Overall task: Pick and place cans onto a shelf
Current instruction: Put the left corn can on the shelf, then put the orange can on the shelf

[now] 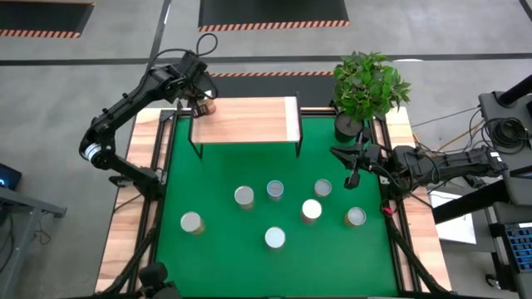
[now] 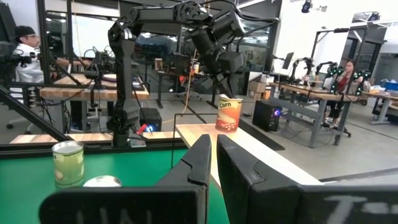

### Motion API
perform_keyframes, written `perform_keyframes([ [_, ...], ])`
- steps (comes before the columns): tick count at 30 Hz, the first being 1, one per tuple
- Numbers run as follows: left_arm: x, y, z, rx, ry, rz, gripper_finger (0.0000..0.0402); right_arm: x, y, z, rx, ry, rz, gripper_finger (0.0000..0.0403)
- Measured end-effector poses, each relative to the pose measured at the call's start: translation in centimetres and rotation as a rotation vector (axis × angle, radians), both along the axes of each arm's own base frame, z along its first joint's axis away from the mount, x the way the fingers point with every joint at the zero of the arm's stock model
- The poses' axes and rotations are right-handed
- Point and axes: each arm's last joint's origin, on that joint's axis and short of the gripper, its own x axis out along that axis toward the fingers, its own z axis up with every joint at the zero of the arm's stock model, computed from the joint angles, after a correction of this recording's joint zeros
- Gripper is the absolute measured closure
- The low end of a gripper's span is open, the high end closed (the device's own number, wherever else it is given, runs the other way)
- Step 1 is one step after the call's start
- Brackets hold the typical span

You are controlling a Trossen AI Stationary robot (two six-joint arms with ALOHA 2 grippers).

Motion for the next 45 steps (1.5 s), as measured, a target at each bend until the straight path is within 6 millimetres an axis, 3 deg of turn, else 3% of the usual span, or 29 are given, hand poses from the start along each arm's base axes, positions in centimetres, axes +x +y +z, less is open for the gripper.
perform_keyframes([
  [6,-0.4,-1.0,1.0,0.017,-0.066,0.028,0.0401,0.0,0.0,0.0,0.000,-0.001,0.000,0.0385],
  [10,-0.4,-2.8,2.1,-0.021,-0.199,0.003,0.0401,0.0,0.0,0.0,0.000,-0.002,0.000,0.0385],
  [15,0.6,-6.7,3.5,-0.197,-0.448,-0.121,0.0401,0.0,0.0,0.4,0.001,-0.008,0.003,0.0385],
  [23,4.6,-15.0,3.7,-0.292,-0.497,-0.288,0.0401,0.0,0.2,0.5,-0.002,0.002,0.019,0.0385],
  [28,6.6,-20.2,1.7,-0.287,-0.416,-0.365,0.0401,0.0,0.2,0.5,-0.013,0.006,0.019,0.0385],
  [33,7.4,-23.9,-2.4,-0.360,-0.368,-0.353,0.0400,0.0,0.2,0.5,-0.024,0.010,0.045,0.0385],
  [39,7.1,-24.9,-7.4,-0.418,-0.312,-0.247,0.0367,0.0,0.2,0.5,-0.043,0.015,0.042,0.0385],
  [45,7.3,-25.0,-9.5,-0.427,-0.351,-0.232,0.0284,0.0,0.2,0.5,-0.054,0.018,0.040,0.0385],
])
